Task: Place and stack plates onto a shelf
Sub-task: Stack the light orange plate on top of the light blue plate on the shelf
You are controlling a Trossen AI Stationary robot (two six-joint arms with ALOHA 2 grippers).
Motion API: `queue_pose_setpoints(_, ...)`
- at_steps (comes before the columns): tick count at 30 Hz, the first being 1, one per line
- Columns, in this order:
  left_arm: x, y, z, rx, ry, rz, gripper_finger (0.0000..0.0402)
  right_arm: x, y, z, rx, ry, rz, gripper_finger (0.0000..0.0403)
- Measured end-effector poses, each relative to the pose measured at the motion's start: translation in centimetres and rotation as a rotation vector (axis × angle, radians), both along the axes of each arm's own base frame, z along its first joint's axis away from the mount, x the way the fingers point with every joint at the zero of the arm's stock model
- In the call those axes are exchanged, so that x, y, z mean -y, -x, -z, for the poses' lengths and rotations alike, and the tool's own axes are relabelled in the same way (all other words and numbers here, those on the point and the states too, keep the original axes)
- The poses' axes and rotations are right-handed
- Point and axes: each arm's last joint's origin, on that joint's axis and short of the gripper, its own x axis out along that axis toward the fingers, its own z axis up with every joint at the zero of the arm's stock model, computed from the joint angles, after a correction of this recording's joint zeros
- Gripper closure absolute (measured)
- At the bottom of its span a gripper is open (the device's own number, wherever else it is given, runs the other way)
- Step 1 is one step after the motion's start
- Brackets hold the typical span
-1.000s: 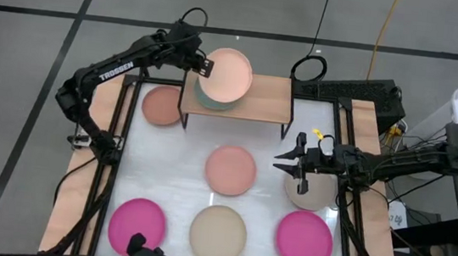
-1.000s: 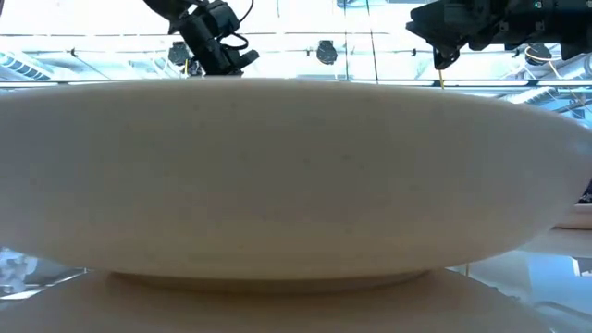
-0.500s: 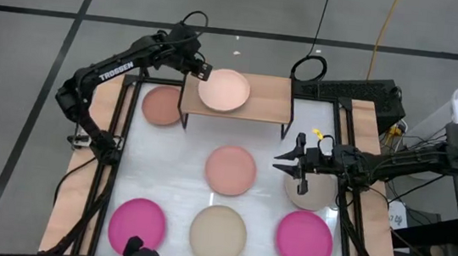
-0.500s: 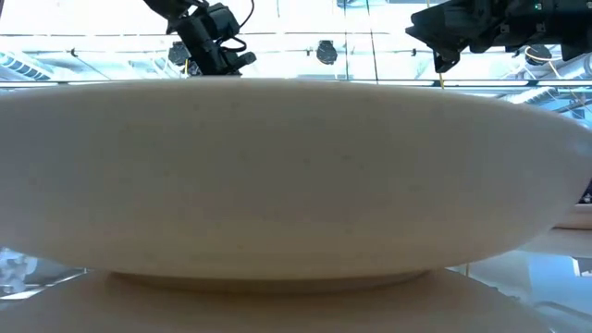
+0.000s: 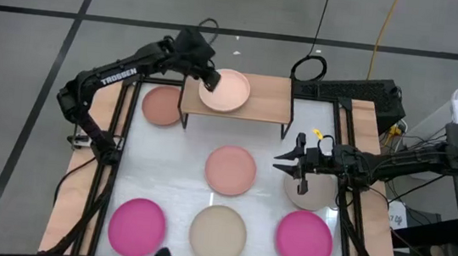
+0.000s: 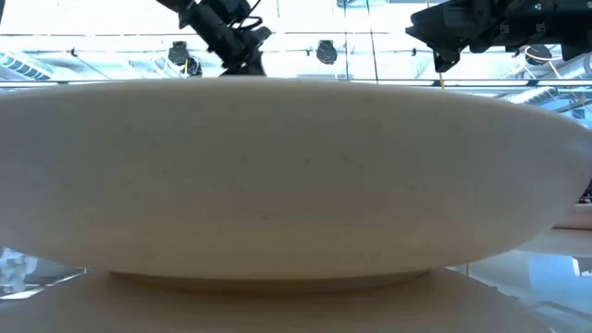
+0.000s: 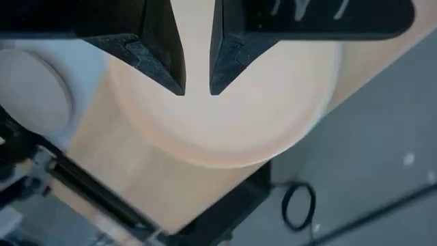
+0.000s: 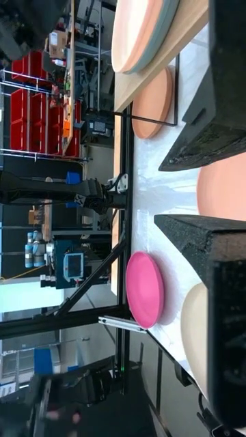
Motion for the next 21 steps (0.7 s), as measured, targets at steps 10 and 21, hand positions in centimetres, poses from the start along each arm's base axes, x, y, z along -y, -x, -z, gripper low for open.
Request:
queue_pose_setpoints(10,0.5,-3.8,4.8,-0.227,-0.081,-0.026,0.0329,0.1,0.0,0.0,-0.001,-0.022,0.021,0.0305)
queue_pose_setpoints(21,-0.5,-2.6,6.6,-0.38,-0.008,-0.037,0.0329,0.1,0.0,0.3,-0.032,-0.018,0.021,0.0305)
